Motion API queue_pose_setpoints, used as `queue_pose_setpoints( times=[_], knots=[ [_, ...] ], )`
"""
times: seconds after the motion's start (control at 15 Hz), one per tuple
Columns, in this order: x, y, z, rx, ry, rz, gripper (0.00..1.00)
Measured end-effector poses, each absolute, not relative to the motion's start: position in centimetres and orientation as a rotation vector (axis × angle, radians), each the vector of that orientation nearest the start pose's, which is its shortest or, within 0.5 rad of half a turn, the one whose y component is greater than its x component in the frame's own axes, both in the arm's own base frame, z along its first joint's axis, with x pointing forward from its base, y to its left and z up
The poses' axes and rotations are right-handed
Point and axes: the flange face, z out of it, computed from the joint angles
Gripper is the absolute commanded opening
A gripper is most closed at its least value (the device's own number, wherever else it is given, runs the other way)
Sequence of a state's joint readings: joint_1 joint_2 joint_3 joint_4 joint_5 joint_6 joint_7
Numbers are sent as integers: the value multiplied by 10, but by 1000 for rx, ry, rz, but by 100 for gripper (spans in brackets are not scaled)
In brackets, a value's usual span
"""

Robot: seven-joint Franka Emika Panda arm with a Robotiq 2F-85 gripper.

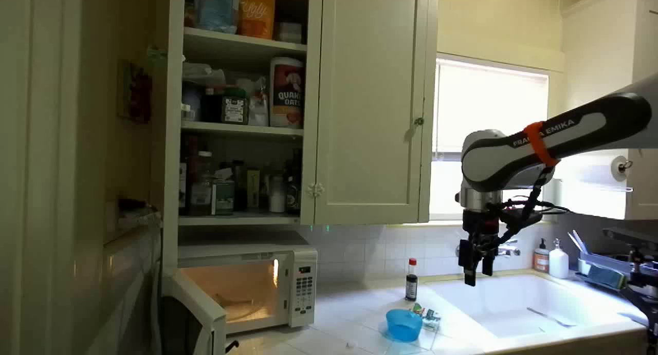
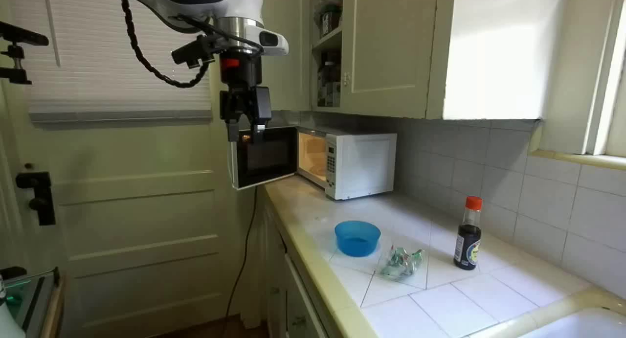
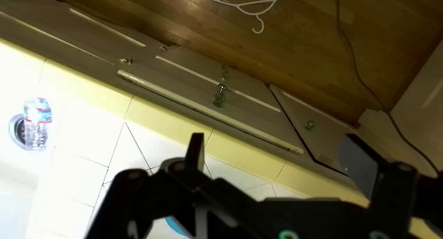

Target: Put the blue bowl in the bottom compartment of the top cabinet

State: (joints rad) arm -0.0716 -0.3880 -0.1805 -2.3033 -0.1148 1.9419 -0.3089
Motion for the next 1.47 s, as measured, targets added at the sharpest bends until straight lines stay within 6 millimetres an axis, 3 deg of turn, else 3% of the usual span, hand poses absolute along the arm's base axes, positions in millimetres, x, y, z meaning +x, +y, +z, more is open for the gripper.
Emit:
queue_pose_setpoints(
  times=[1.33, 1.47],
  knots=[
    [421, -122, 497, -3181, -179, -23, 100],
    [424, -125, 498, -3228, -291, -29, 100]
  ],
)
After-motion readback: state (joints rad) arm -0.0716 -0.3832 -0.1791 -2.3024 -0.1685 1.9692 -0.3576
